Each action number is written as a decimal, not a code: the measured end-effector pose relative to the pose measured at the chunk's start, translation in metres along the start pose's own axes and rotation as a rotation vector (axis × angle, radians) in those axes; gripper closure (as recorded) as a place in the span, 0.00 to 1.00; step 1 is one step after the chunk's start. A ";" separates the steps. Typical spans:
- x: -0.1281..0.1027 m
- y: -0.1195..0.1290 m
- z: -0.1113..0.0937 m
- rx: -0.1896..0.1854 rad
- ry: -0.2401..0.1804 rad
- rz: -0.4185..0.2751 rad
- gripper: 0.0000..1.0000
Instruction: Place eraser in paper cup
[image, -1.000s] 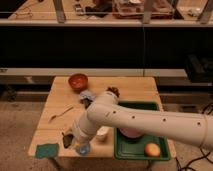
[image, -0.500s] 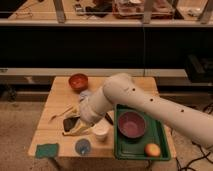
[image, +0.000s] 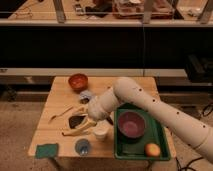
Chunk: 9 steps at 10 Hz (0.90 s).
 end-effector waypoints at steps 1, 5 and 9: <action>-0.011 0.002 0.001 -0.003 -0.011 0.004 0.83; -0.035 0.005 -0.004 -0.014 -0.069 0.012 0.83; -0.058 0.009 -0.010 -0.015 -0.147 0.029 0.83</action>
